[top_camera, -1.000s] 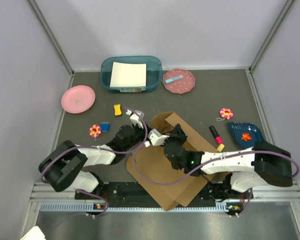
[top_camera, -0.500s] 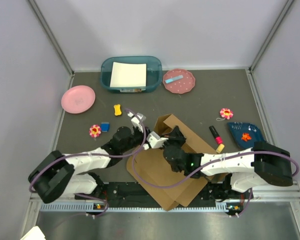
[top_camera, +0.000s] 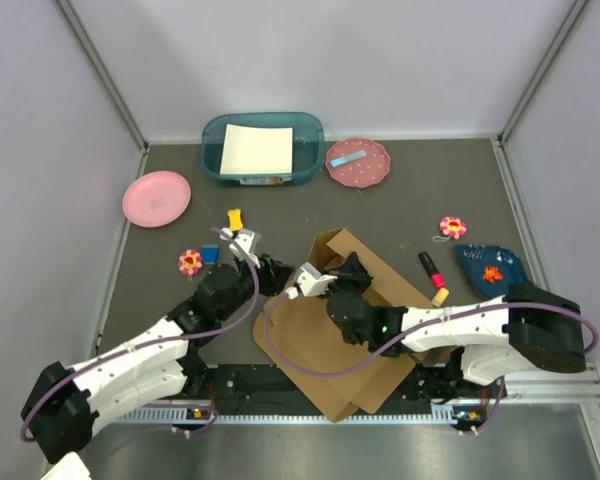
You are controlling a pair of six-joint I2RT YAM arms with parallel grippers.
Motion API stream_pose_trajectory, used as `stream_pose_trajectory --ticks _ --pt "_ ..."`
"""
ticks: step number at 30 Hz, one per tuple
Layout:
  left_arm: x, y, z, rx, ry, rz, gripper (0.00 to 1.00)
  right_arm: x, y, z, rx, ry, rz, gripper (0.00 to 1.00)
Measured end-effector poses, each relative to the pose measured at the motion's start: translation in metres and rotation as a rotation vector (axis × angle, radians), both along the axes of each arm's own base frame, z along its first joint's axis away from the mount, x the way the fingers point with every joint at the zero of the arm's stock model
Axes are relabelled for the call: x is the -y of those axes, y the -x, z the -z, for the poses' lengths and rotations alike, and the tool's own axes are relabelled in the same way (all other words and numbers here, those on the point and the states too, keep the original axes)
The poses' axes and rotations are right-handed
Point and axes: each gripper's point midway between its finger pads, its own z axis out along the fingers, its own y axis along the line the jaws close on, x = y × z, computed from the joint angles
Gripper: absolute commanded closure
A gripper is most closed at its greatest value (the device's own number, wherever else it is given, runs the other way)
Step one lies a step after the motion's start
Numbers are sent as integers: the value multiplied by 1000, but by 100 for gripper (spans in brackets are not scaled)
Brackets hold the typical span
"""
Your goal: Fold the paper box
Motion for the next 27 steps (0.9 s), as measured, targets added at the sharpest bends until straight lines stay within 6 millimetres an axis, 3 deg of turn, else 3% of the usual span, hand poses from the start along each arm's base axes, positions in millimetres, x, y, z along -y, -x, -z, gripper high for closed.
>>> stream_pose_trajectory --ticks 4,8,13,21,27 --pt "-17 -10 -5 30 25 -116 62 0 0 0 -1 -7 1 100" --pt "-15 -30 9 14 -3 -177 70 0 0 0 -3 -15 1 100" --pt "13 -59 40 -57 -62 -137 69 -2 1 1 -15 -45 3 100" --pt "48 -68 29 5 47 -10 68 -3 1 1 -26 -65 2 100" --pt "64 -72 28 39 120 54 70 -3 1 1 -30 -73 8 100"
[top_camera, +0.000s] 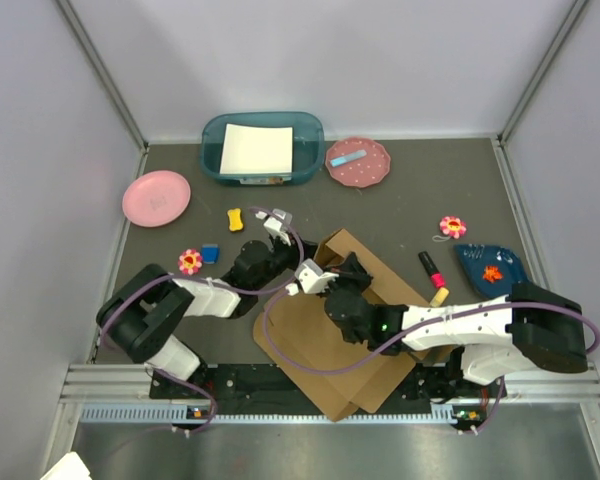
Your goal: Fold the paper box
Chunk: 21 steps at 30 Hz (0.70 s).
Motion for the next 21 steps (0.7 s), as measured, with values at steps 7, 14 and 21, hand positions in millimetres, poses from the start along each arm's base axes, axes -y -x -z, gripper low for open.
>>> stream_pose_trajectory --ticks 7,14,21 --pt "14 14 1 -24 86 91 70 0 0 1 -5 2 -1 100" --pt "7 18 6 -50 133 69 49 0 1 2 -7 2 0 100" --pt "-12 37 26 -72 110 47 44 0 1 2 -11 -4 -5 100"
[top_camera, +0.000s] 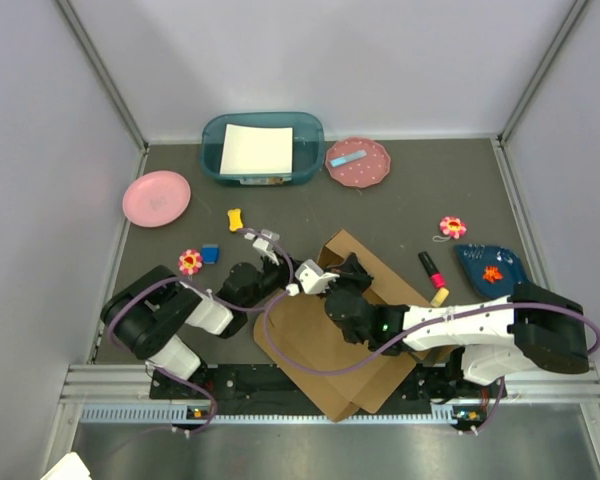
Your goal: Fold the paper box
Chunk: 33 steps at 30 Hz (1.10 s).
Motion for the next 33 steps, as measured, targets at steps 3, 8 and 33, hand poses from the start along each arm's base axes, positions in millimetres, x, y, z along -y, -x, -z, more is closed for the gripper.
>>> stream_pose_trajectory --ticks 3,8,33 --pt "-1 11 6 -2 -17 29 41 -1 0 -1 -2 -2 0 100" --pt "1 22 4 32 -23 72 34 -1 0 0 -4 -1 0 100" --pt "36 -12 -34 256 -63 88 34 -2 0 -1 -19 -36 9 100"
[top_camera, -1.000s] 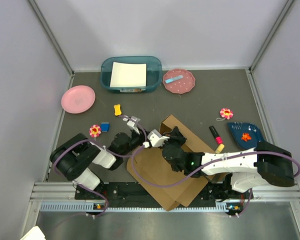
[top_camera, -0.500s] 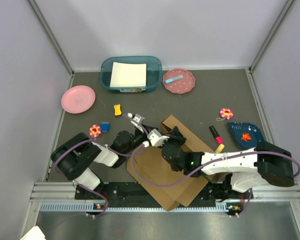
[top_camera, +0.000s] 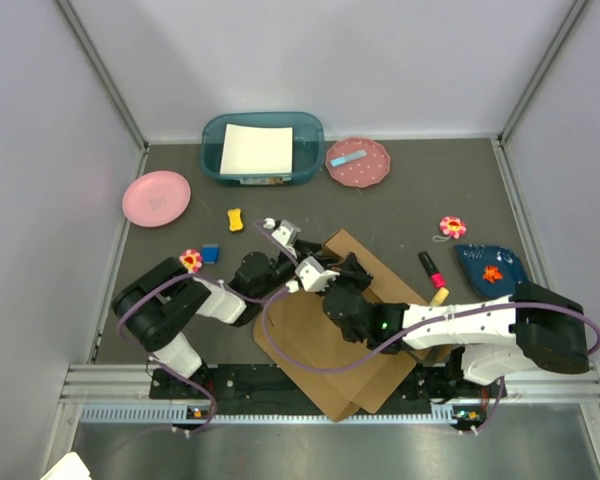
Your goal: Fold the paper box
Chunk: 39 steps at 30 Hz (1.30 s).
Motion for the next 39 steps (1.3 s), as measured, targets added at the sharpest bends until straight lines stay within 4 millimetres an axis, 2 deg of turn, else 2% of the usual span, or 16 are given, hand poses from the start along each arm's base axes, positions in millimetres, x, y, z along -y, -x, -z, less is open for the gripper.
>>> stream_pose_trajectory --ticks 5,9,12,13,16,18,19,22,25,27,30,32,35,37,39 --pt "5 -3 7 5 -22 5 35 0 0 0 -1 -1 0 100" --pt "9 -7 18 5 -47 5 42 -1 0 0 -5 2 -5 100" --pt "13 -10 22 14 -61 9 58 -1 1 -1 -10 8 -13 100" --pt "15 -11 21 21 -62 9 66 -1 1 -1 -11 11 -14 100" --pt "17 -15 21 40 -64 3 80 -1 1 -1 -16 10 -17 100" --pt "17 -17 22 48 -68 -2 86 -2 1 -1 -18 7 -19 100" --pt "16 -17 23 55 -74 -4 93 -2 1 0 -20 2 -21 100" --pt "16 -18 23 77 -83 -4 100 -5 1 -1 -25 -4 -29 100" --pt "17 -18 23 88 -88 -2 100 -4 1 -1 -28 -2 -27 100" --pt "17 -19 23 91 -90 -3 85 -4 1 -1 -29 -1 -27 100" --pt "16 -20 23 91 -91 -12 69 -4 1 -1 -30 -3 -25 100" --pt "16 -21 23 84 -89 -13 67 -4 1 -1 -29 -2 -24 100" --pt "20 -23 26 73 -101 -16 74 -4 1 -1 -29 -2 -24 100" --pt "23 -23 30 73 -126 -17 88 -4 1 -1 -29 -4 -24 100" --pt "25 -24 32 91 -157 -33 97 -4 0 -1 -30 -7 -22 100"
